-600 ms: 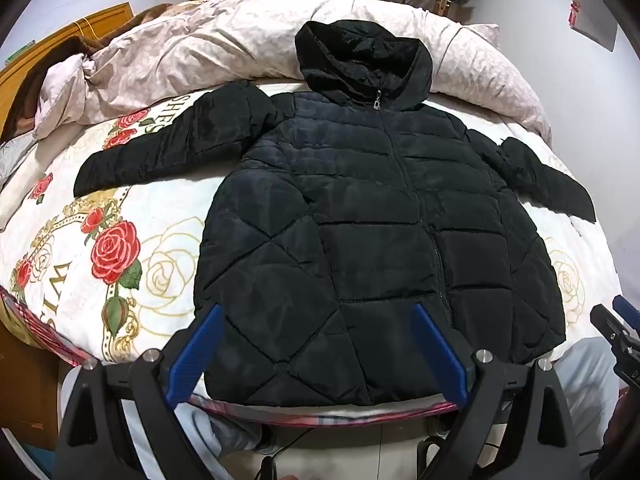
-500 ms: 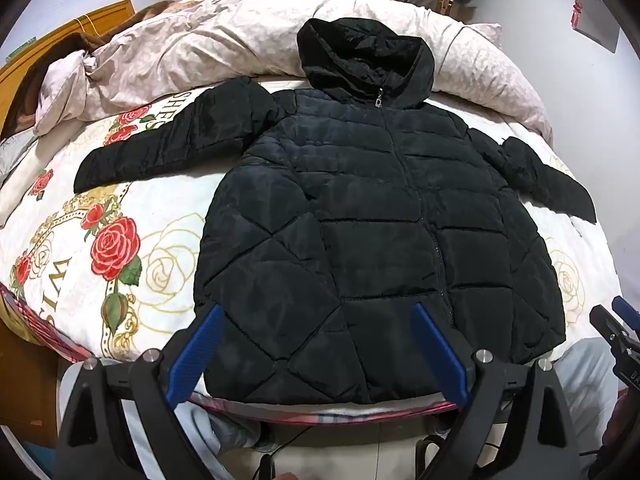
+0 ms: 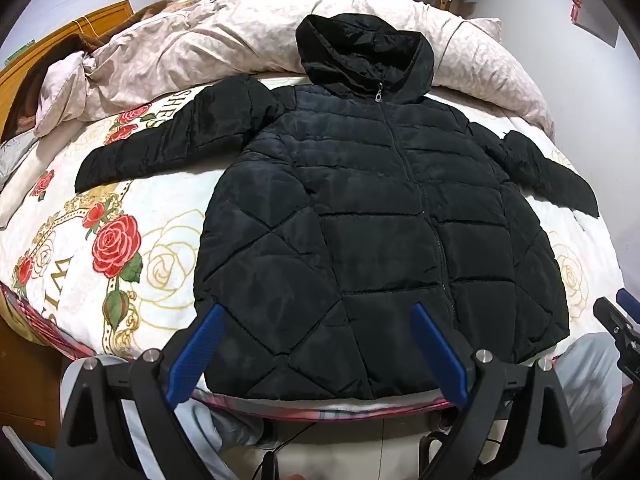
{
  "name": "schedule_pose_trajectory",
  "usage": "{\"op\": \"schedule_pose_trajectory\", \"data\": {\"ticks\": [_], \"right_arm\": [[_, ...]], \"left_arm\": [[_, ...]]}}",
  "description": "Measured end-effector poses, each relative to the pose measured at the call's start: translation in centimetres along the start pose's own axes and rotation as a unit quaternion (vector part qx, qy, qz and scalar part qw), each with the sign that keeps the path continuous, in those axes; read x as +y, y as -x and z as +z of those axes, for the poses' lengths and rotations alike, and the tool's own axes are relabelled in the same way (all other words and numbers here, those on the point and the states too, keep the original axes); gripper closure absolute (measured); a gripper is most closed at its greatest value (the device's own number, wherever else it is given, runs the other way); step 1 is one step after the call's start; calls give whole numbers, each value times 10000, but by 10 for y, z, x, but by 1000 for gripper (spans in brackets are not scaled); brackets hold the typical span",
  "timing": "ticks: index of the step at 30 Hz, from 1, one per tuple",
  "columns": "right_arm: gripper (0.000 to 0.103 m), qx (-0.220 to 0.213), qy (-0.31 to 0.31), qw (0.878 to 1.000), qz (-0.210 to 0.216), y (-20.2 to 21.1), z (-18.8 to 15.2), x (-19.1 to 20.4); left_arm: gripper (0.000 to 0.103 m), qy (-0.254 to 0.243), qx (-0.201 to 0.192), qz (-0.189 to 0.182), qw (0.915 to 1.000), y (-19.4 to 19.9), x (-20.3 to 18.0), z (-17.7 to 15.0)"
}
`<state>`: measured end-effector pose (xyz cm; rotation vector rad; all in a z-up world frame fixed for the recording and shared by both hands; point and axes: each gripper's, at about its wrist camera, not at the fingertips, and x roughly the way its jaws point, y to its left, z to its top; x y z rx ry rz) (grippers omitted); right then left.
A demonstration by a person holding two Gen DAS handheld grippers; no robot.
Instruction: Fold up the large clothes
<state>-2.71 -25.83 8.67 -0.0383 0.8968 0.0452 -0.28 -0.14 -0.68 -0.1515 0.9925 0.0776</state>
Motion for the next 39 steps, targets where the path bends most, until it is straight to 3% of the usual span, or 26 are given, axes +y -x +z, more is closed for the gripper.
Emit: {"op": "schedule_pose_trajectory", "data": {"ticks": [39], "right_arm": [[10,15,24,10000,-10,-2,-1,2]], "left_arm": [[8,-14,52,-17,10000,0,-3,-5]]}}
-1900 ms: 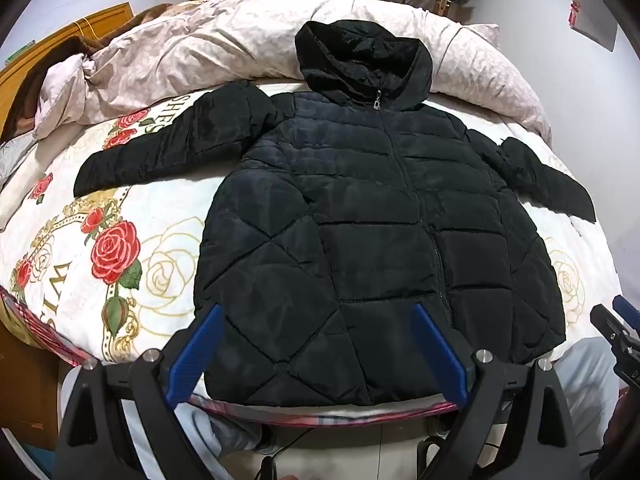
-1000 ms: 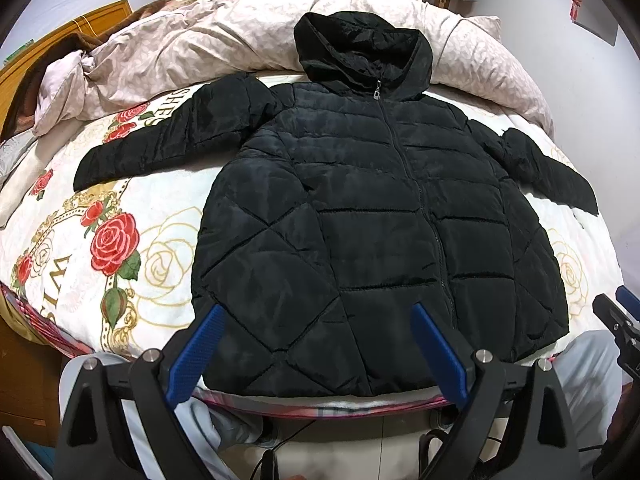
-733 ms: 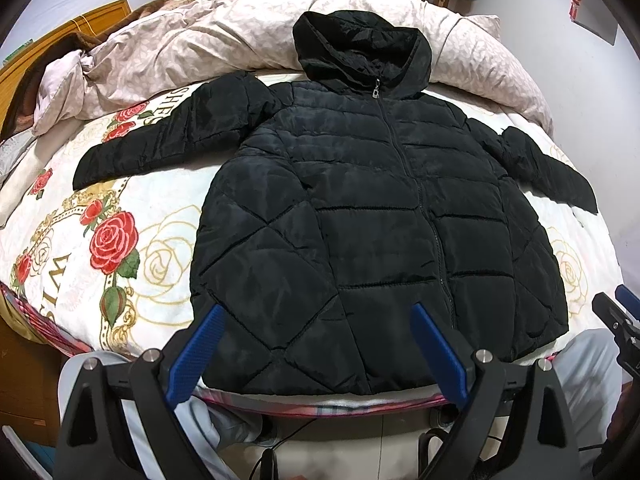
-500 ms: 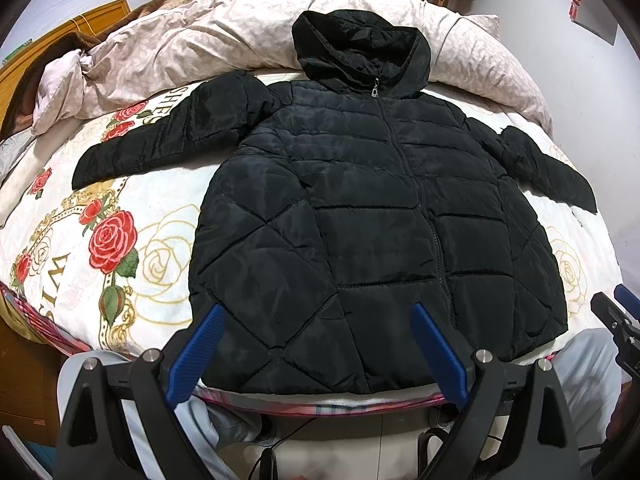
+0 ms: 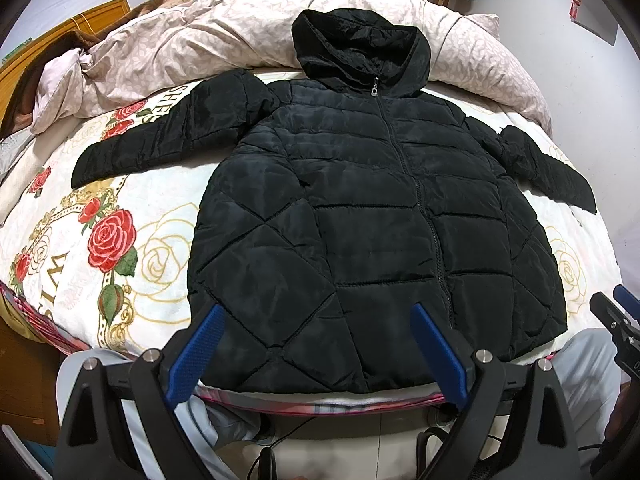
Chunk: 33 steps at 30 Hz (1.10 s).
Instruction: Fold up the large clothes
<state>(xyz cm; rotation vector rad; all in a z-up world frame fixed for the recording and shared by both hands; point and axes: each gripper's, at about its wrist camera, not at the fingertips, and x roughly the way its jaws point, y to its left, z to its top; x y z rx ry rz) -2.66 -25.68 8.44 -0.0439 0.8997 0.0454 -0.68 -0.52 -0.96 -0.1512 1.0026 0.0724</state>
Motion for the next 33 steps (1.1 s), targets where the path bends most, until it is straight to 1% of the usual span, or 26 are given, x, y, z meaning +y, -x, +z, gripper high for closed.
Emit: {"op": "schedule_pose_trajectory", "data": {"ticks": [25,33], "right_arm": [[10,4,1,10000,-2,-1,1,1],[10,29,9,10000,3,-1,0,0]], "left_arm": [[8,2,19,-4,10000,-1,-1,-1],[8,0,111,-23,9999,-9,-1,-3]]}}
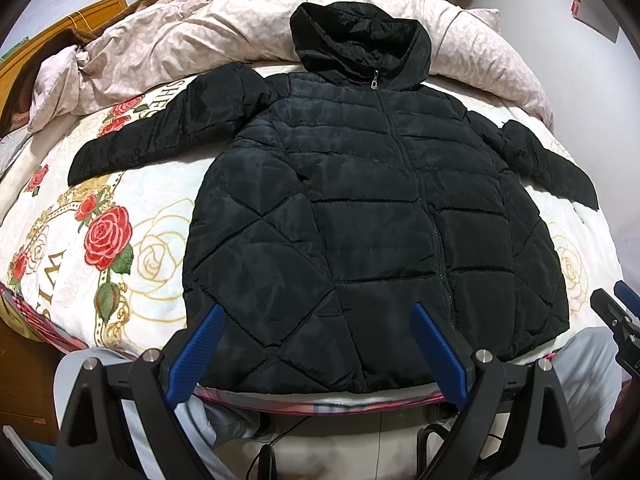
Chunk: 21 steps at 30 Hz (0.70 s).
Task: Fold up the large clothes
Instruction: 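Grasp the black jacket sleeve with the left gripper and lift it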
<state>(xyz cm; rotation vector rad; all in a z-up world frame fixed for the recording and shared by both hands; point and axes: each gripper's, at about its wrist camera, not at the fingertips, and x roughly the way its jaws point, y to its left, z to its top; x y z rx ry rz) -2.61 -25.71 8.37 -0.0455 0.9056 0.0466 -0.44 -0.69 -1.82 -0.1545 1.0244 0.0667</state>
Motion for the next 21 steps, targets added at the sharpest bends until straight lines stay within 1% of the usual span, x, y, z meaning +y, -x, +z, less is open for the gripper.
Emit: {"op": "schedule_pose_trajectory", "data": {"ticks": [8,13,18,21], "right_arm": [[10,90,84,9999,9,-16,6,9],[10,162,157,9996,143,-31,13,15],[10,246,317,9987,321,-54,31,26],[10,283,418,9978,425,-70,45,36]], "left_arm": [[8,4,91,56,9999,-9,2,9],[8,48,160,67,9998,-24,10,17],[8,402,313,-30,9987,-49,37,33],[8,648,334,36,9973,-64,61,45]]}}
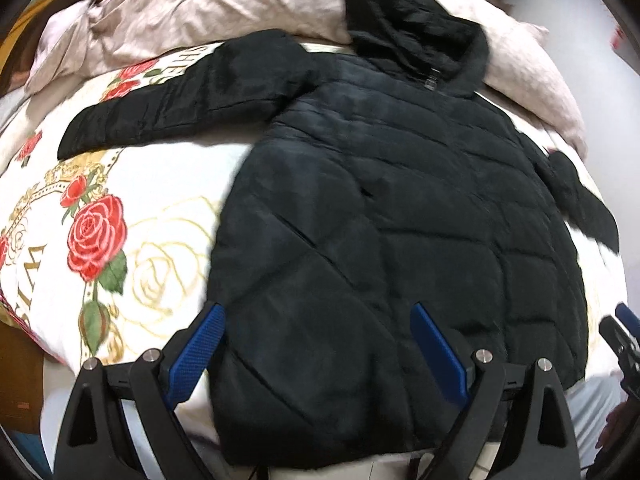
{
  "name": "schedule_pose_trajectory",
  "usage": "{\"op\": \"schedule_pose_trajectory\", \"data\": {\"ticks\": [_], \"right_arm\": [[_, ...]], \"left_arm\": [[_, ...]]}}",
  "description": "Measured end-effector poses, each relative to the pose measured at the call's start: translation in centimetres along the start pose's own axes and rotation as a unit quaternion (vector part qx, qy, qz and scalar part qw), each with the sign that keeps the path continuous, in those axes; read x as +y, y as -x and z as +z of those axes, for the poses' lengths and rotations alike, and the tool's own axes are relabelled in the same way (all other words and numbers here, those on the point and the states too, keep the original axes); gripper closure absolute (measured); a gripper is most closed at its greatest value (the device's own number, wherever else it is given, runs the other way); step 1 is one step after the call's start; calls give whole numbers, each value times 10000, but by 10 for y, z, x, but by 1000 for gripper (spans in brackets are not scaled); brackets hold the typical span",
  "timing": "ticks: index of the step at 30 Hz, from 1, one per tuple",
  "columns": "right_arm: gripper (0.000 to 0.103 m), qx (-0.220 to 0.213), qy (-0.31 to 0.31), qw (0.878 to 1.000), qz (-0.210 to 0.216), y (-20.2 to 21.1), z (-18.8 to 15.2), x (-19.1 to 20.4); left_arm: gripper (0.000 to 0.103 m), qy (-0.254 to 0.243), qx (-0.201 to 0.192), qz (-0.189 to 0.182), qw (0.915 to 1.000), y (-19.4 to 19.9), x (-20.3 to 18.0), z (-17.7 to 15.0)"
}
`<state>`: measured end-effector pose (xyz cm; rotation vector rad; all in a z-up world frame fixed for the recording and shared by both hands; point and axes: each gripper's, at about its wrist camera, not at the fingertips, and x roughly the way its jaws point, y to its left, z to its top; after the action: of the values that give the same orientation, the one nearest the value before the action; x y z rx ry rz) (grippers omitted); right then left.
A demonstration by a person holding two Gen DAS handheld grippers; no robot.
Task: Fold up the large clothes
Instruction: 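Grasp the black jacket sleeve with the left gripper and lift it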
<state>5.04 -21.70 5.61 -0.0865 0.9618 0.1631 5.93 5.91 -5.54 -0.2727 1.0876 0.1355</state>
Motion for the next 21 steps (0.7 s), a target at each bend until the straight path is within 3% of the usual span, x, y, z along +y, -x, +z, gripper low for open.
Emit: {"op": "schedule_pose_trajectory", "data": {"ticks": [11,21], "right_arm": [[10,43,540,9983,221,-62,58,43],[10,122,874,9957,266,-112,88,67]], "left_arm": [[8,690,-317,494,9959,-36,83,78],[11,1789,-444,699,9804,-81,174,124]]}}
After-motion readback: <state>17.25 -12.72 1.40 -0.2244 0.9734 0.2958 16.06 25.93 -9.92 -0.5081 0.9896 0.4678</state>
